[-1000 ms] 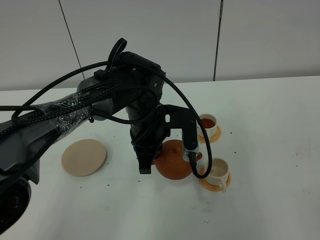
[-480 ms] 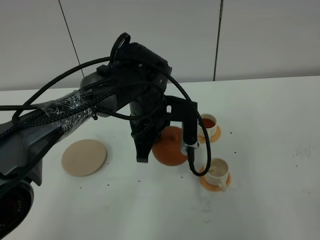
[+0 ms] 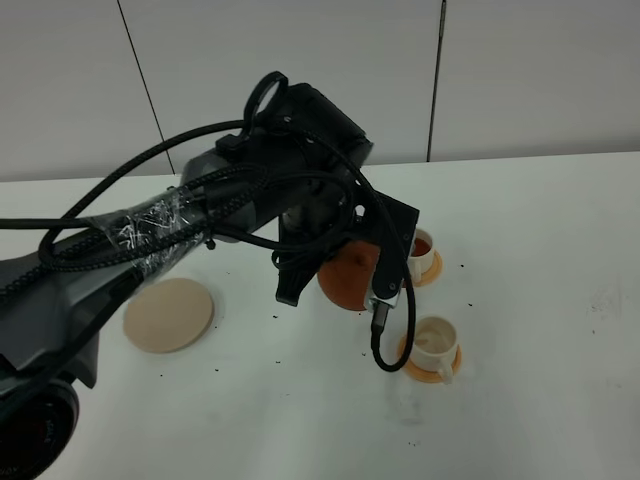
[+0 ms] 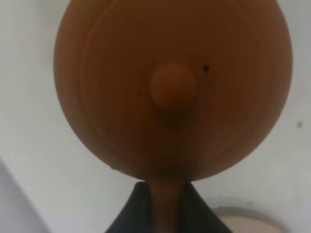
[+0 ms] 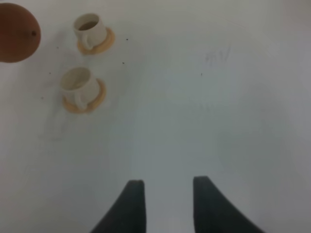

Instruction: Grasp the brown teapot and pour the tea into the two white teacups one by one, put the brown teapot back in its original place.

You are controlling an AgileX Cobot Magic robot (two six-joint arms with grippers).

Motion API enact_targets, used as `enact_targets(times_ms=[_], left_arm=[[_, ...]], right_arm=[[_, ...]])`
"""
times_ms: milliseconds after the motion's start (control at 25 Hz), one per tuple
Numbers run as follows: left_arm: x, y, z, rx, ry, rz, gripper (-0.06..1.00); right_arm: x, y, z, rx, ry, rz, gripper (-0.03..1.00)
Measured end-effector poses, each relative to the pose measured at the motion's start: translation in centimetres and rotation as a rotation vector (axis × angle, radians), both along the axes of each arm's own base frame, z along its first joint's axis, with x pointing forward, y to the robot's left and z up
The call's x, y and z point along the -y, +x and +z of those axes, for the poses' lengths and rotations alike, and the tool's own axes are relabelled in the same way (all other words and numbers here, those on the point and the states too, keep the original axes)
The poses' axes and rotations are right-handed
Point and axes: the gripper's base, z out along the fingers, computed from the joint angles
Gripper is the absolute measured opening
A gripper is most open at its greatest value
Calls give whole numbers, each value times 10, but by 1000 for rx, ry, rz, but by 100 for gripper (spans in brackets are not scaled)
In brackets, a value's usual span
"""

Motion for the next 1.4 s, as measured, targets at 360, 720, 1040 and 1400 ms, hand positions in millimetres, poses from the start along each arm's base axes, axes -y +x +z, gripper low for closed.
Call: enact_targets(times_ms=[360,720,1040,1400], left_arm=[[9,-3,2,48,31,-73,17],[17,-4,-6,44,60,-137,17],[21,-6,-6,52,93,-217,17],[27,-8,-5,70,122,-311,17]], right_arm=[[0,0,0,0,0,0,24],[0,0,0,0,1,0,24],[0,0,0,0,1,0,24],[0,0,0,0,1,0,24]])
